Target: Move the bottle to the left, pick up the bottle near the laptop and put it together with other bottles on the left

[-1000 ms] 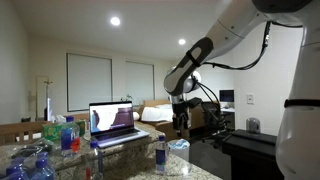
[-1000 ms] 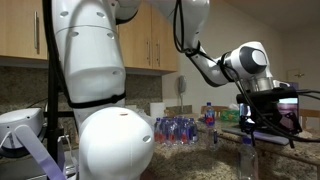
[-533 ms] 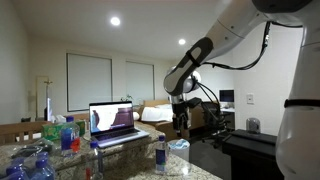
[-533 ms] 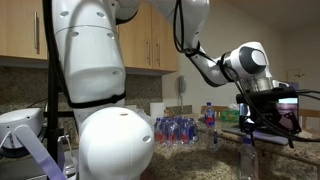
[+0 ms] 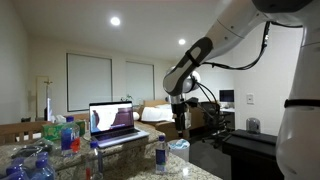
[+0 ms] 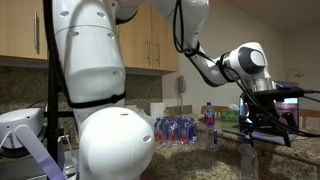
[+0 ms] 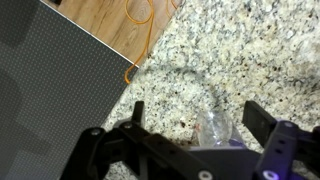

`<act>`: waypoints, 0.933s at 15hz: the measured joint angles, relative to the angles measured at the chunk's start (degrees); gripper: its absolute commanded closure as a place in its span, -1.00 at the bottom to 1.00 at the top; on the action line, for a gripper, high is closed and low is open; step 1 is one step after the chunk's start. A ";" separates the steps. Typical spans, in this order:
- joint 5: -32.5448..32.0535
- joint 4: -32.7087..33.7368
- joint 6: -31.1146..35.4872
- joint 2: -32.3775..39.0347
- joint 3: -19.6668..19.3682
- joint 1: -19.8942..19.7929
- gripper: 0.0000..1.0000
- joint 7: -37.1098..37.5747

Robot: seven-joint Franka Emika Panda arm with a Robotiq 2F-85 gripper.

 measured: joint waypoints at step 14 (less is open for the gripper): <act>2.49 -0.01 -1.39 0.00 -0.16 0.74 -1.00 -25.78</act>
